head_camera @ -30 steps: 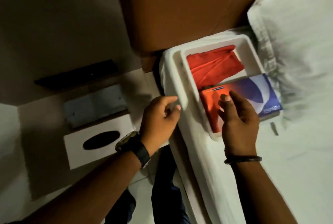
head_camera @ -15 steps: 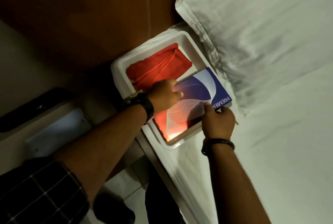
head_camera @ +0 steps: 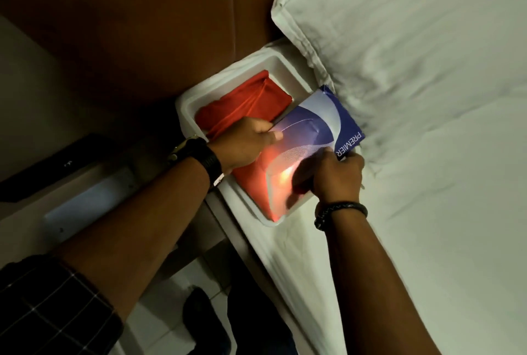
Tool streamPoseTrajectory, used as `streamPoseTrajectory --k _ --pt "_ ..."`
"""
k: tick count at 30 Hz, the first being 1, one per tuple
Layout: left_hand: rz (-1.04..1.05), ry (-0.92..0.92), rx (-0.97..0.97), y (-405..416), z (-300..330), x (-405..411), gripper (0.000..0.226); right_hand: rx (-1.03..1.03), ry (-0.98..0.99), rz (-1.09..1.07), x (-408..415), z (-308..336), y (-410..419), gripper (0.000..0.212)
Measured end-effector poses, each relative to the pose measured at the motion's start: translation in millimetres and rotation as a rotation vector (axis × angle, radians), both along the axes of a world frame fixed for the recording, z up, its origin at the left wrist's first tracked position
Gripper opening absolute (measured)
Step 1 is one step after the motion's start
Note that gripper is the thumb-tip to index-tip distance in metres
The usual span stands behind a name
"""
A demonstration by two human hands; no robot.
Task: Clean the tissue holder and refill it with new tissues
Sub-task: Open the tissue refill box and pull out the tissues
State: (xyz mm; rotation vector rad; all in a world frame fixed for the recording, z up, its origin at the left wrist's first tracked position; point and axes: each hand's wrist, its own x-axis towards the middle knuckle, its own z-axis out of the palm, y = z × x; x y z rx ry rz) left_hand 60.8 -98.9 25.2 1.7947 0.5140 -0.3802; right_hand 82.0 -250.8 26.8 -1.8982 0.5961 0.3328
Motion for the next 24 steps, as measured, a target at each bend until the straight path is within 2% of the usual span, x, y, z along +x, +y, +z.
streamPoseTrajectory --k 2,3,5,8,15,22,24 --pt "0.036 -0.046 -0.018 -8.6 22.4 -9.5 0.032 -0.002 -0.068 -0.011 -6.6 18.0 -8.3 0.023" --pt "0.057 -0.083 -0.029 -12.8 34.1 -15.2 0.032 -0.009 -0.105 0.001 -10.5 28.0 -13.5 0.023" --pt "0.093 -0.134 -0.102 -22.3 54.7 -30.6 0.030 -0.052 -0.162 0.060 -19.6 44.8 -24.8 0.030" --pt "0.149 -0.100 -0.245 -44.3 64.1 -61.1 0.027 -0.131 -0.186 0.133 -37.9 62.3 -50.4 0.042" --pt "0.229 0.046 -0.345 -129.6 11.9 -121.8 0.017 -0.277 -0.162 0.328 -69.4 29.0 -132.8 0.041" --pt "0.304 0.153 -0.258 -201.3 -48.3 -129.9 0.025 -0.305 -0.167 0.436 -61.9 -27.3 -193.6 0.042" --pt "0.349 0.213 -0.327 -224.5 -56.2 -132.0 0.028 -0.322 -0.154 0.507 -58.4 -36.6 -212.3 0.042"
